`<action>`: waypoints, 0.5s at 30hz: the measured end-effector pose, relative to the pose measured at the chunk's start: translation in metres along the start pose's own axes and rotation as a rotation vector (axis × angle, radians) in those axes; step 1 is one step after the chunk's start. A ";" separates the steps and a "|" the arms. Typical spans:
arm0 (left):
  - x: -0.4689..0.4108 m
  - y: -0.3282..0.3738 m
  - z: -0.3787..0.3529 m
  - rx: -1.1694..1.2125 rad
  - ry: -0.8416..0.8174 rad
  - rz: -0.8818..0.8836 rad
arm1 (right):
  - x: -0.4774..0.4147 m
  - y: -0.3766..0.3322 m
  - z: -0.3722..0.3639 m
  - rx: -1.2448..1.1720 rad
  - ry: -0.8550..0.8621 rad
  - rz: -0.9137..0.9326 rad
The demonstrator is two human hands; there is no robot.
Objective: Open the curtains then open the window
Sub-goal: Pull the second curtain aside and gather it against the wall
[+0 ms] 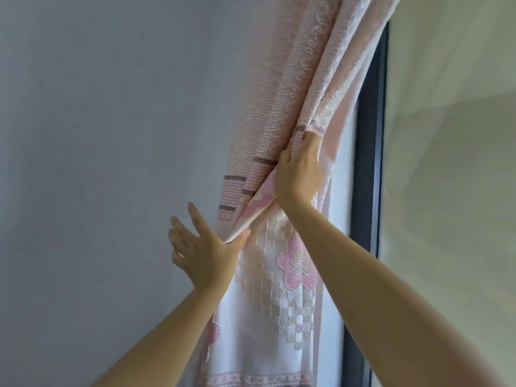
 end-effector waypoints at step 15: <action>-0.069 -0.111 -0.063 0.573 -0.538 0.228 | 0.014 -0.014 -0.126 0.301 0.009 0.019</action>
Point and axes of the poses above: each hand's wrist, its own x-axis away from the middle knuckle, its own z-axis out of the back of the hand, y = z × x, the point moved 3 cm from there along -x, towards the middle knuckle, and after that the axes turned 8 degrees about -z, right-handed, at the moved point
